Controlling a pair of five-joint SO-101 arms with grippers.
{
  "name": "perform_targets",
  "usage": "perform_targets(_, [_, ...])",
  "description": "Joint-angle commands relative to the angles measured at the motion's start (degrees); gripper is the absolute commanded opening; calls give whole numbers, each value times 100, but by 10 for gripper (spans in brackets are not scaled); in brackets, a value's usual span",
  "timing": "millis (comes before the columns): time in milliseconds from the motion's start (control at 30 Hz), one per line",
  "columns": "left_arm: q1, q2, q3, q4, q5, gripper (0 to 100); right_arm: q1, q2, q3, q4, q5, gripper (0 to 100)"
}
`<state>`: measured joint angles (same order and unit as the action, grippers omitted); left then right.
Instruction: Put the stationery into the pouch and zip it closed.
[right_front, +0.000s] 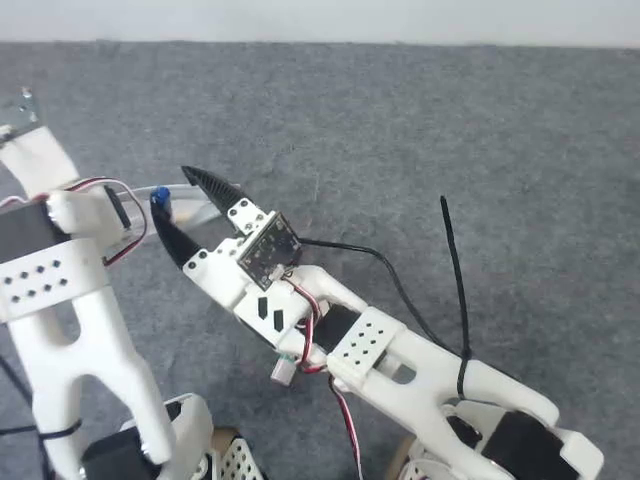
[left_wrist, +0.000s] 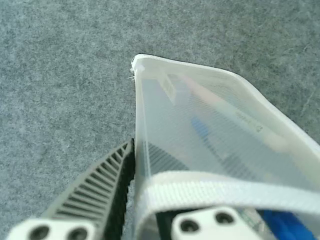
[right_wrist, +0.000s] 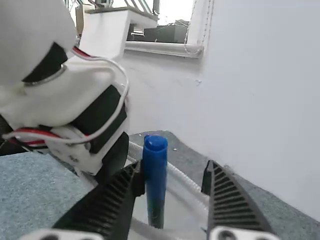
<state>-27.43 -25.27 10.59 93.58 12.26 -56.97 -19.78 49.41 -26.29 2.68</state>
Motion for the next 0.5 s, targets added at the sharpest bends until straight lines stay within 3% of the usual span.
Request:
perform_targets(0, [18, -26, -13, -141, 44, 12, -101, -426, -18, 224, 62, 177])
perform_targets(267, [18, -26, -4, -141, 44, 12, -145, -980, -18, 857, 9, 177])
perform_targets(467, [18, -18, -4, -141, 44, 12, -136, -1393, -26, 1604, -563, 177])
